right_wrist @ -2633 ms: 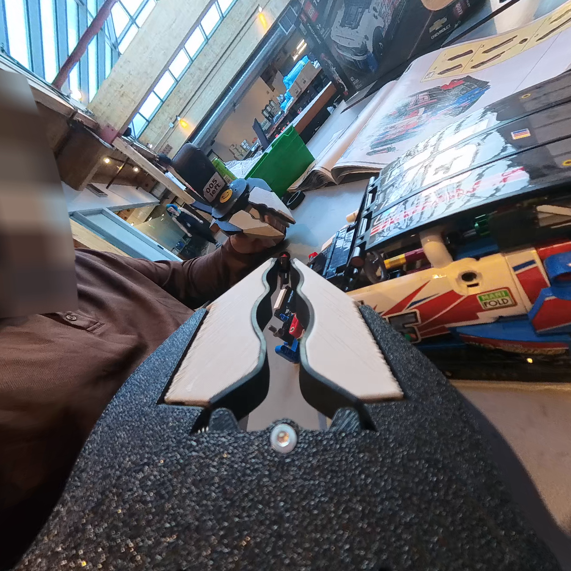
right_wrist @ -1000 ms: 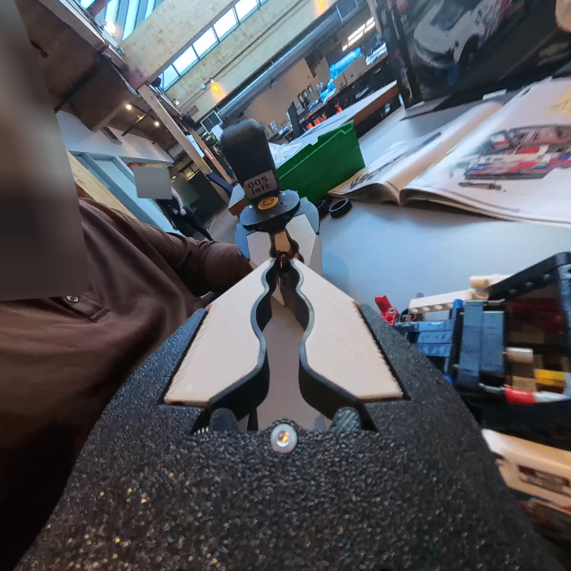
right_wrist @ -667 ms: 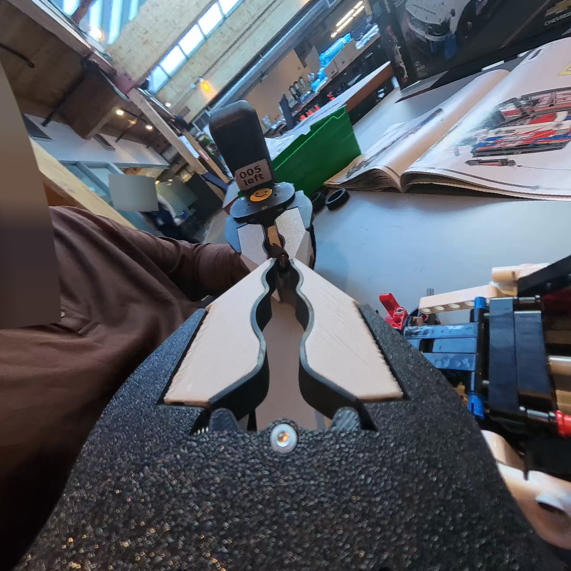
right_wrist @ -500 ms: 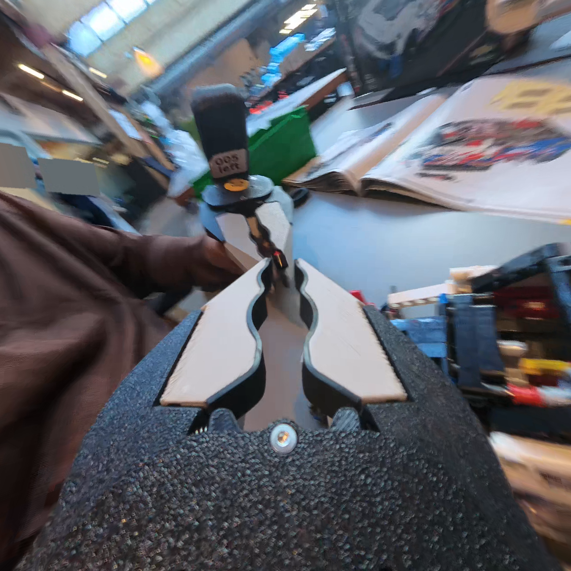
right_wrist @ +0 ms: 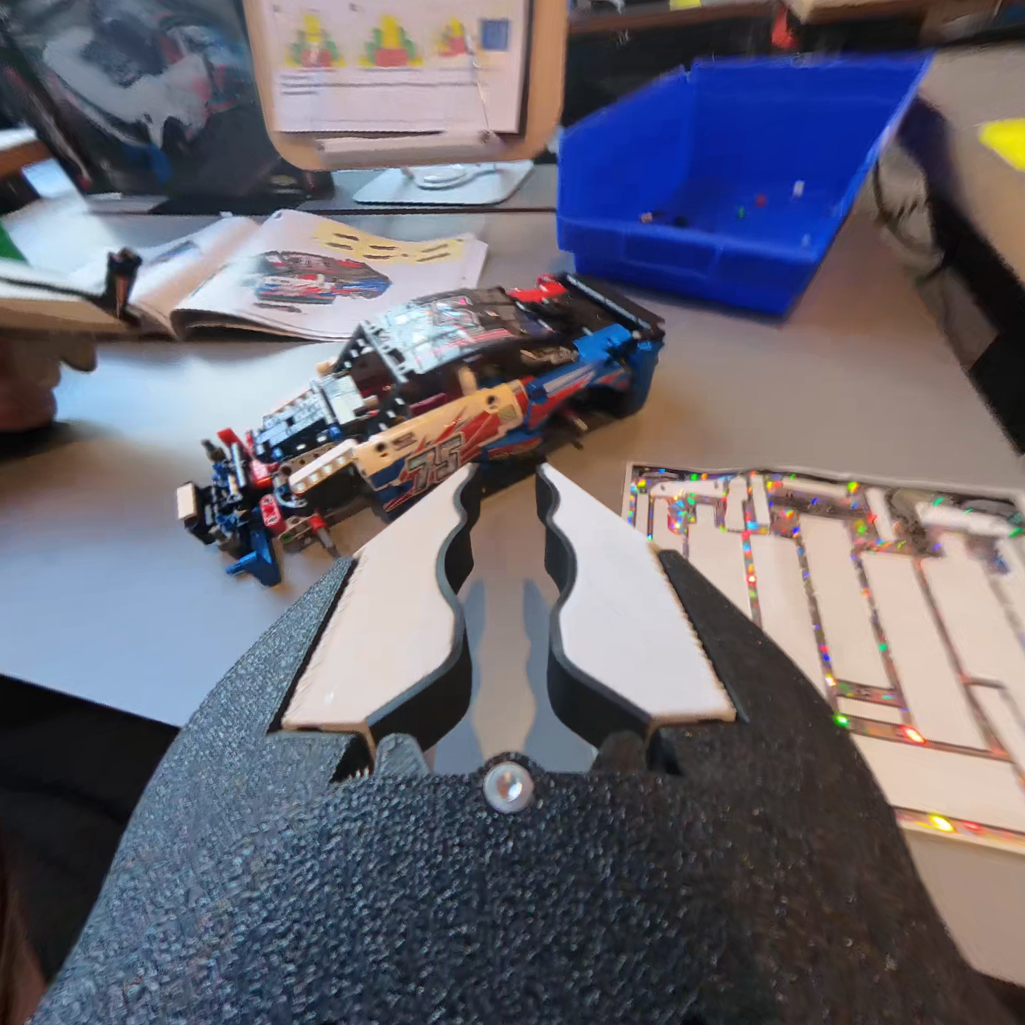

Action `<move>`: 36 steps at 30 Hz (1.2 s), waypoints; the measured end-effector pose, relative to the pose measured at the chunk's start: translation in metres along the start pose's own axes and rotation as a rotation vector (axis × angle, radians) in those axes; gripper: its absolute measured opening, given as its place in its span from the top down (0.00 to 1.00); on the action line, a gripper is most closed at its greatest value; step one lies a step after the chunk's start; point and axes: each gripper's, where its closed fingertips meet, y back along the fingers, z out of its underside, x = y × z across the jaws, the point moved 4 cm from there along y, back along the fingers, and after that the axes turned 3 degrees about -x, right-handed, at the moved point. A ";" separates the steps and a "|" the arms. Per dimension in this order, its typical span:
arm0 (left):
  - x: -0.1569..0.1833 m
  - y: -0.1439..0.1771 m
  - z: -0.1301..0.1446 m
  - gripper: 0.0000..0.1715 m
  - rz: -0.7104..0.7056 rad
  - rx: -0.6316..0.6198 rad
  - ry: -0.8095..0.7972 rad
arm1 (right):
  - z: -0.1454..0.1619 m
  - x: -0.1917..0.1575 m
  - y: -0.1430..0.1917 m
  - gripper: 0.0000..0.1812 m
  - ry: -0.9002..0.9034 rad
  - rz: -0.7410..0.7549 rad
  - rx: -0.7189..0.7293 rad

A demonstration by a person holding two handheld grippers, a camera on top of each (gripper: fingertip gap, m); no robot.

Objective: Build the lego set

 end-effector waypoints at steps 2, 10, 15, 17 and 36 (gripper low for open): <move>-0.003 0.001 -0.001 0.98 -0.030 0.008 0.004 | 0.004 0.005 -0.010 0.89 -0.047 -0.035 -0.033; 0.003 0.006 -0.004 0.98 -0.094 0.058 -0.092 | 0.027 0.002 -0.062 0.90 0.080 0.030 -0.303; -0.002 0.010 -0.006 0.98 -0.113 0.085 -0.057 | 0.014 0.030 -0.081 0.90 0.181 0.149 -0.330; -0.003 0.011 -0.007 0.98 -0.121 0.098 -0.049 | 0.014 0.038 -0.089 0.90 0.200 0.164 -0.353; -0.003 0.016 -0.009 0.98 -0.092 0.136 -0.032 | 0.021 0.012 -0.106 1.00 0.337 0.011 -0.389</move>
